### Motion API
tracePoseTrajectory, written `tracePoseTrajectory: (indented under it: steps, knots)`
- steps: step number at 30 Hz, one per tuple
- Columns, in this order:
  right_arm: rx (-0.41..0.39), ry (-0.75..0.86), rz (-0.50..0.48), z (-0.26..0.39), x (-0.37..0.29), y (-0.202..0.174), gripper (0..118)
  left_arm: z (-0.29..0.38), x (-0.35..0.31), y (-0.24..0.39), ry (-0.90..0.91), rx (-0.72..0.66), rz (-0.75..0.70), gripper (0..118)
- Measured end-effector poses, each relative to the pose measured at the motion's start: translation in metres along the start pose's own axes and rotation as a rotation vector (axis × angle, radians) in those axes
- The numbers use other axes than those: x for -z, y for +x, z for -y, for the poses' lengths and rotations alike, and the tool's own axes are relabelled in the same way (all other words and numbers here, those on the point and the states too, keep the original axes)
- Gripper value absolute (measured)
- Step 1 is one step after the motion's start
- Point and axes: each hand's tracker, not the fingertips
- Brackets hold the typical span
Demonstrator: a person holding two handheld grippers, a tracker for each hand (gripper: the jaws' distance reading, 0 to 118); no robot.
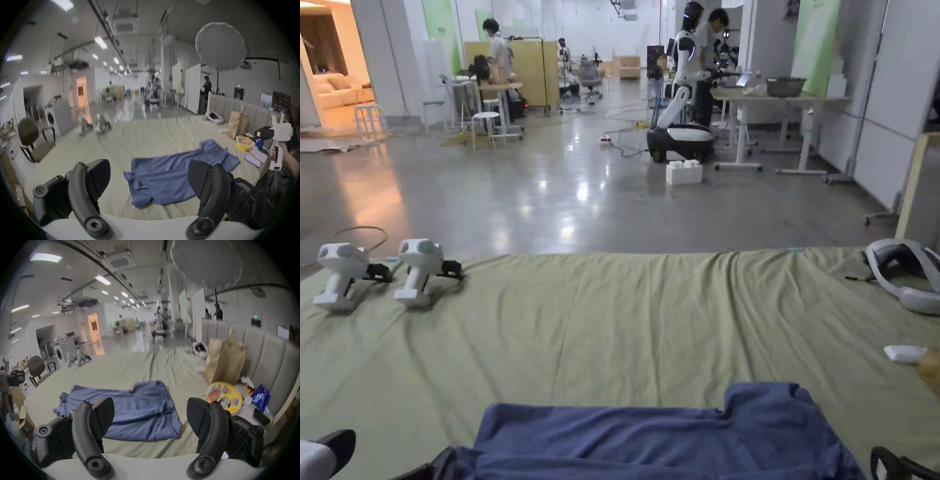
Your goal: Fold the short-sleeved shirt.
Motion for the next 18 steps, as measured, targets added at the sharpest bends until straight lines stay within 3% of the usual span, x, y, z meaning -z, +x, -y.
tracePoseTrajectory:
  steps: [4,9,12,13,15,16,18]
  knots:
    - [-0.062,0.149,0.046,-0.011,-0.067,-0.028,98,-0.011,-0.063,0.023,0.114,0.032,-0.065,106]
    - [-0.117,0.198,-0.010,-0.020,-0.116,-0.052,96,-0.017,-0.118,0.039,0.222,0.041,-0.118,106]
    - [-0.147,0.228,-0.023,-0.018,-0.136,-0.068,87,-0.020,-0.133,0.051,0.249,0.059,-0.201,104]
    - [-0.155,0.244,-0.013,-0.017,-0.140,-0.073,75,-0.020,-0.138,0.054,0.249,0.054,-0.193,101]
    - [-0.161,0.253,-0.021,-0.017,-0.147,-0.081,41,-0.023,-0.144,0.057,0.247,0.037,-0.196,80]
    - [-0.163,0.251,-0.024,-0.017,-0.148,-0.084,22,-0.024,-0.147,0.057,0.246,0.035,-0.183,59]
    - [-0.160,0.277,-0.030,-0.015,-0.151,-0.088,13,-0.023,-0.151,0.060,0.248,0.065,-0.145,12]
